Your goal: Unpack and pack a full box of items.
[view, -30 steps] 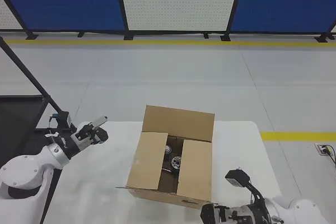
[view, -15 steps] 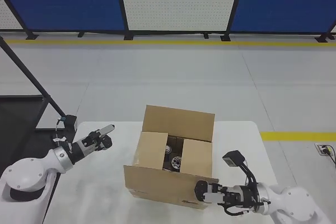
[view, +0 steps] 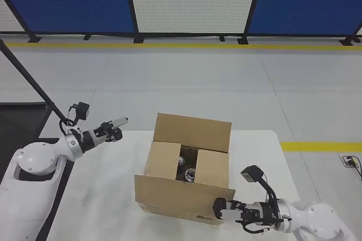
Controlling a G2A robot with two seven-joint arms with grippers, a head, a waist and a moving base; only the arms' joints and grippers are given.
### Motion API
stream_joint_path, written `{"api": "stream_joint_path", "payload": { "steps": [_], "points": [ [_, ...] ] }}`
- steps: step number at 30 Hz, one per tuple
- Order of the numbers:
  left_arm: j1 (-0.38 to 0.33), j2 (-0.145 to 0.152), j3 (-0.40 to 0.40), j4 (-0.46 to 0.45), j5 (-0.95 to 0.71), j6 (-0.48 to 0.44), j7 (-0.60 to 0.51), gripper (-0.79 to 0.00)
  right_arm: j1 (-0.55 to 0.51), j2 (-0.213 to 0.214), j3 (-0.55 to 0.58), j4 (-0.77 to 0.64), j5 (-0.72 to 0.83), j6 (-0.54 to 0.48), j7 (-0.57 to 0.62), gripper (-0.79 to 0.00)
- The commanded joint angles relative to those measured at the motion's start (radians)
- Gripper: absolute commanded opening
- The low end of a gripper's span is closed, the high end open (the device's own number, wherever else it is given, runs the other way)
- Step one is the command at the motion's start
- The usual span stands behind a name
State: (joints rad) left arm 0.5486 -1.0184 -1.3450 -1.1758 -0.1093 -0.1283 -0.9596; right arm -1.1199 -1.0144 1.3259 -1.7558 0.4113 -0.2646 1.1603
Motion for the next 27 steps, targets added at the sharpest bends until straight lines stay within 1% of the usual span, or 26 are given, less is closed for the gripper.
{"api": "stream_joint_path", "payload": {
  "steps": [1,4,5,6,11,19,21,24,27],
  "points": [
    [-0.063,-0.01,0.045,0.077,0.01,-0.03,-0.012,0.0,-0.006,0.001,0.004,0.0,0.005,-0.002,-0.004,0.0],
    [-0.145,-0.028,0.114,0.18,-0.004,-0.079,-0.074,0.0,-0.011,0.001,0.004,-0.002,0.009,-0.007,-0.017,0.0],
    [-0.167,-0.034,0.134,0.208,-0.004,-0.095,-0.091,0.0,-0.01,0.001,0.002,-0.003,0.005,-0.008,-0.025,0.0],
    [-0.173,-0.036,0.141,0.216,-0.003,-0.098,-0.096,0.0,-0.008,0.0,-0.003,-0.006,0.002,-0.007,-0.032,0.0],
    [-0.173,-0.036,0.141,0.216,-0.003,-0.098,-0.096,0.0,0.017,-0.002,-0.021,-0.005,-0.02,0.017,-0.047,0.0],
    [-0.173,-0.036,0.141,0.216,-0.003,-0.098,-0.096,0.0,0.017,-0.002,-0.021,-0.005,-0.02,0.017,-0.047,0.0],
    [-0.163,-0.036,0.141,0.209,-0.007,-0.1,-0.081,0.0,0.017,-0.002,-0.021,-0.005,-0.02,0.017,-0.047,0.0],
    [-0.164,-0.042,0.154,0.213,-0.014,-0.126,-0.044,0.0,0.006,-0.003,-0.031,-0.018,-0.031,0.022,-0.069,0.0],
    [-0.202,-0.057,0.202,0.264,0.033,-0.177,0.0,0.0,0.006,-0.003,-0.035,-0.014,-0.019,0.022,-0.072,0.0]
  ]
}}
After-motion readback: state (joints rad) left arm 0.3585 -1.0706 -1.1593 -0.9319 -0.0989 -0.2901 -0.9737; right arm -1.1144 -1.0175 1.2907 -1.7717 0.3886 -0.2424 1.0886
